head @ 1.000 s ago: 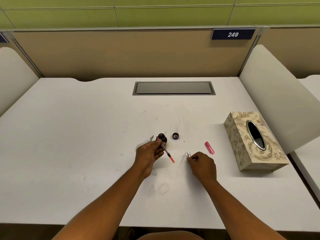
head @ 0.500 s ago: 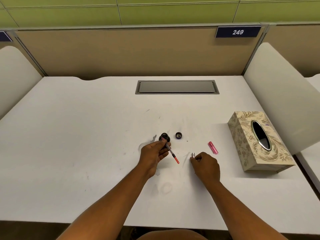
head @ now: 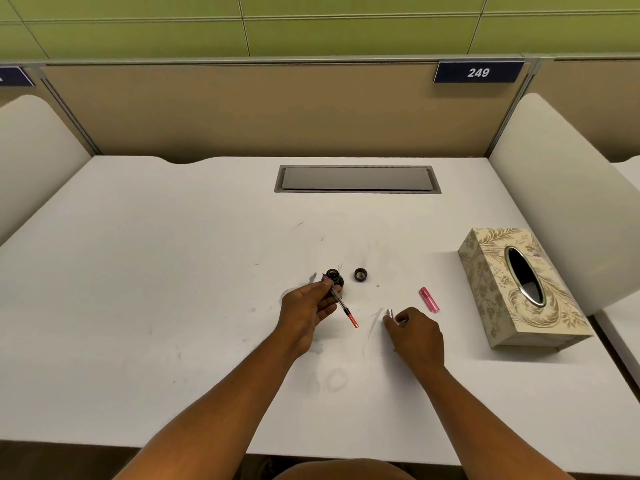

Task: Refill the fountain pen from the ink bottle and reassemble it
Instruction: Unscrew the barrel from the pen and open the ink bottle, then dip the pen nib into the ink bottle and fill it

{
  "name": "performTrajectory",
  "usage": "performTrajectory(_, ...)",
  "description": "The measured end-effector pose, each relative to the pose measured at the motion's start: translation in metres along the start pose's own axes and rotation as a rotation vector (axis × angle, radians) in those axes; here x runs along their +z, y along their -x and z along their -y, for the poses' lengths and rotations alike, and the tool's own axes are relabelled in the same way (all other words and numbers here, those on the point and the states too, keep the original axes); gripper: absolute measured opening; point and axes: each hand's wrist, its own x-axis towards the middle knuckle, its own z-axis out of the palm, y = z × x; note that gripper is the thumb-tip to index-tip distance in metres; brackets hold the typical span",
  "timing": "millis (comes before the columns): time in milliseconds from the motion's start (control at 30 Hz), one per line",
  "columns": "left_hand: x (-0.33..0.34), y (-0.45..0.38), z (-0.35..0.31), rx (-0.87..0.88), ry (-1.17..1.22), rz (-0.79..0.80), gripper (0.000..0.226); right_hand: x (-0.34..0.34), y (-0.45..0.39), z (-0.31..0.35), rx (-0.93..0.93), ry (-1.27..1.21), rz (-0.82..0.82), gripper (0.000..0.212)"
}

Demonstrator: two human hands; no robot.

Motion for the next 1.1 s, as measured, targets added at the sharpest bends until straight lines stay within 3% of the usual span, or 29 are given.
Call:
performTrajectory(267,0.002,0.0,-0.003,0.0,0.03,-0.004,0.016,-0.015,0.009,0.019,-0.061,-0.153,0.038,0.024)
performTrajectory(433,0.005,-0.002,-0.007,0.002,0.084,-0.018,0.015,-0.046,0.03,0.072,-0.096,-0.427,0.435,0.026)
performTrajectory(500,0.006,-0.003,-0.008,0.015,0.09,-0.029,0.015,-0.051,0.035,0.085,-0.136,-0.448,0.508,0.021)
performTrajectory(633,0.009,-0.003,-0.013,0.034,0.089,-0.03,0.015,-0.046,0.031,0.091,-0.169,-0.468,0.418,0.006)
performTrajectory(867,0.004,-0.005,-0.023,-0.038,0.025,0.0,0.021,-0.055,0.02,0.097,-0.193,-0.436,0.29,0.013)
performTrajectory(1100,-0.015,-0.016,-0.041,-0.113,-0.06,0.013,0.024,-0.071,0.001,0.112,-0.231,-0.308,0.172,0.007)
